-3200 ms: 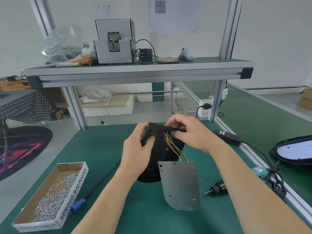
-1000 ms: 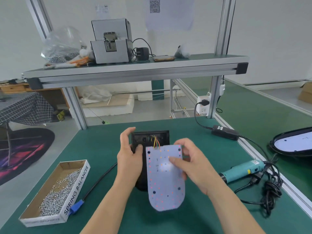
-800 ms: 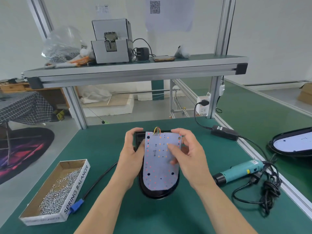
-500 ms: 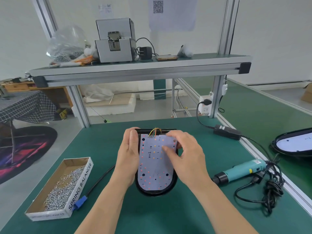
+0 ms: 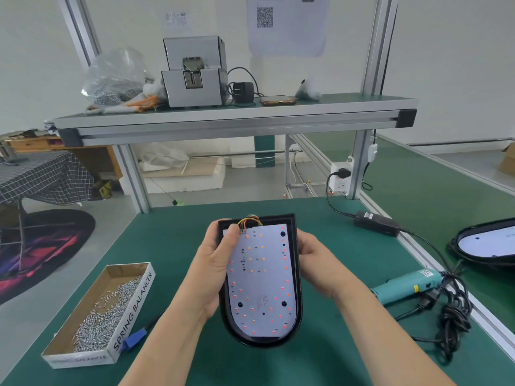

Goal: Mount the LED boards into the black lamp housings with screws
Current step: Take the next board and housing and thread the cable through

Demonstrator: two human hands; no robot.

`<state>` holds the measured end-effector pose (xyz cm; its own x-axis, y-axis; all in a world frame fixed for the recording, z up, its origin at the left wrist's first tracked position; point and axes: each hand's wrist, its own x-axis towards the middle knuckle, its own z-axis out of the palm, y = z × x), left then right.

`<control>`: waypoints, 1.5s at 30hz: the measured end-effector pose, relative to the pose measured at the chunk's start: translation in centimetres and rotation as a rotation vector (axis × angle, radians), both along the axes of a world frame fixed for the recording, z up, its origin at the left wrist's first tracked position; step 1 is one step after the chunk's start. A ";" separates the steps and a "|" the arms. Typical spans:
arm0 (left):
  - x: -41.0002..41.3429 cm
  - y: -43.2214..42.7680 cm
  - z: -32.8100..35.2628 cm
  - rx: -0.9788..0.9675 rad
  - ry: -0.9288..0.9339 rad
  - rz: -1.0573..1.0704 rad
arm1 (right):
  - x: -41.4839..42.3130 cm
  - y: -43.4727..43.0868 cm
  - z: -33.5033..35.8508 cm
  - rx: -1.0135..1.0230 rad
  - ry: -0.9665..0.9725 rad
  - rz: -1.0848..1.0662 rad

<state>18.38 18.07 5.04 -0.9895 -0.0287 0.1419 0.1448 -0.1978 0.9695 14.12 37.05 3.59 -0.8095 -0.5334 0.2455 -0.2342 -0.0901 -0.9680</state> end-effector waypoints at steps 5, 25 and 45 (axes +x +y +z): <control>0.5 -0.5 0.4 0.179 -0.063 -0.051 | 0.3 -0.9 -0.5 0.159 0.209 -0.232; 0.4 0.2 1.1 -0.172 0.133 0.040 | 2.8 -1.5 0.5 -0.126 0.008 -0.509; 0.9 1.0 1.2 -0.238 0.122 0.157 | 3.4 -3.5 -0.1 -0.141 0.061 -0.747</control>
<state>19.23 19.10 6.21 -0.9507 -0.1318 0.2806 0.2739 0.0665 0.9595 17.50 33.56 3.52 -0.9258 0.1903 0.3265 -0.3342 -0.0086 -0.9425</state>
